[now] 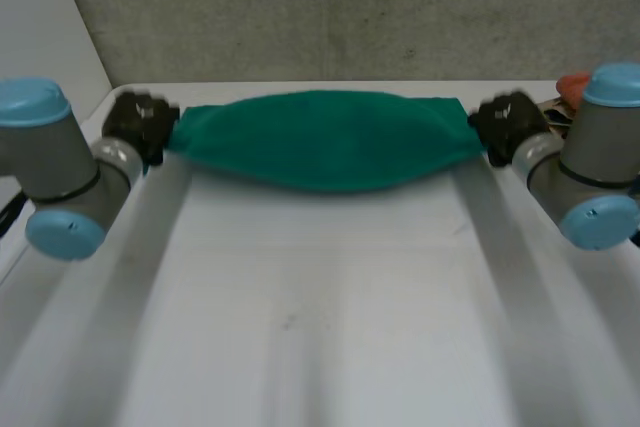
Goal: Fold the laundry.
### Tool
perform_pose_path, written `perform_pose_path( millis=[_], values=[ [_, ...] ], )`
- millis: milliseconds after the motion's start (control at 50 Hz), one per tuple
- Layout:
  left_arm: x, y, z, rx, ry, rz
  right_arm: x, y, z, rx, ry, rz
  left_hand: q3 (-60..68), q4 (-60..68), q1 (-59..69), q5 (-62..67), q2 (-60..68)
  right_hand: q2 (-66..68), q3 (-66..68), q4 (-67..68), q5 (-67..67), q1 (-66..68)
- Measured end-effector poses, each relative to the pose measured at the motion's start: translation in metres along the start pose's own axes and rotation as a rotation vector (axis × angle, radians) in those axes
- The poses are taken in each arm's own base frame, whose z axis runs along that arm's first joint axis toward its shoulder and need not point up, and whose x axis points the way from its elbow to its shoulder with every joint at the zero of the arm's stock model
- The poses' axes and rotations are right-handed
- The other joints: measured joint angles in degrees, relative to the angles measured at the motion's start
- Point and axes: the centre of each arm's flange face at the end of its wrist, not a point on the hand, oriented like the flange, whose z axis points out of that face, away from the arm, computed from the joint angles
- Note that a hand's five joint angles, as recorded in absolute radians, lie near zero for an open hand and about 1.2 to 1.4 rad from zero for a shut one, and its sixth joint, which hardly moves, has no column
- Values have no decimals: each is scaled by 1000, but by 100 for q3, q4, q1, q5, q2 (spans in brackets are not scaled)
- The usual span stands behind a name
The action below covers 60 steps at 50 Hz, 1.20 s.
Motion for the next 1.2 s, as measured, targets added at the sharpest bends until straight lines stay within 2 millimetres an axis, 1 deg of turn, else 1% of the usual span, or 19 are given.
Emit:
perform_pose_path(
  millis=[80, 160, 200, 240, 260, 300, 340, 380, 440, 500, 620, 700, 860, 1080, 1120, 1140, 1160, 1180, 1200],
  values=[
    [9, 23, -29, -165, 111, 36, -5, 9, -29, -127, -88, -58, 0, 0, 0, 0, 0, 0, 0, 1, 0, 0],
    [12, 37, -69, -357, 242, 83, 1, 9, -65, -243, -164, -112, 0, 0, 0, 0, 0, 0, 0, 0, 0, 0],
    [14, 41, -100, -474, 345, 118, 5, 9, -93, -329, -233, -150, 0, 0, 0, 0, 0, 0, 0, 0, 2, 0],
    [15, 41, -121, -540, 418, 145, 6, 9, -112, -379, -285, -181, 0, 0, 0, 0, 0, 0, 0, 0, 1, 0],
    [15, 40, -125, -551, 434, 151, 6, 9, -115, -388, -297, -189, 0, 0, 0, 0, 0, 0, 0, 0, 0, 0],
    [14, 34, -148, -585, 517, 196, 6, 9, -137, -424, -370, -249, 0, 0, 0, 0, 0, 0, 0, 0, 1, 0],
    [12, 26, -158, -572, 543, 228, 6, 8, -146, -424, -400, -284, 0, 0, 0, 0, 0, 0, 0, 0, 0, 0],
    [8, 18, -160, -538, 534, 253, 5, 9, -147, -413, -407, -306, 0, 0, 0, 0, 0, 0, 0, 0, 0, 0],
    [2, 9, -154, -486, 486, 269, 4, 9, -142, -386, -390, -323, 0, 0, 0, 0, 0, 0, 0, 0, 0, 0],
    [-7, -2, -138, -419, 394, 267, 3, 9, -128, -344, -341, -319, 0, 0, 0, 0, 0, 0, 0, 0, 1, 0],
    [-16, -13, -95, -353, 237, 225, 2, 5, -85, -226, -199, -250, 0, 0, 0, 0, 0, 0, 0, 0, 0, 0],
    [-11, -14, -68, -347, 178, 199, 1, 5, -52, -142, -103, -196, 0, 0, 0, 0, 0, 0, 0, 0, 0, 0],
    [8, -14, -25, -297, 111, 196, -6, 16, 1, -58, 28, -162, 0, 0, 0, 0, 0, 0, 0, 0, 0, 0],
    [19, -22, 11, -243, 11, 229, -20, 32, 43, -13, 87, -197, 0, 0, 0, 0, 0, 0, 0, 0, 0, 0],
    [20, -22, 15, -236, 3, 235, -22, 34, 48, -6, 93, -200, 0, 0, -11, 0, -12, -1030, -955, -954, -1035, -880],
    [22, -22, 17, -233, -1, 238, -24, 35, 52, 0, 101, -200, -585, -597, -654, -514, -684, -1975, -1956, -1843, -1979, -1781],
    [23, -22, 18, -232, -1, 240, -25, 36, 54, 6, 110, -200, -1470, -1506, -1675, -1351, -1481, -2884, -2835, -2824, -3020, -2803],
    [26, -21, 20, -230, -1, 243, -26, 38, 58, 14, 129, -198, -2824, -2898, -3278, -2717, -2853, -4361, -4277, -4260, -4532, -4156],
    [27, -21, 20, -230, -1, 245, -26, 38, 60, 17, 138, -196, -3312, -3396, -3860, -3213, -3468, -4782, -4638, -4639, -4888, -4583]
  ],
)
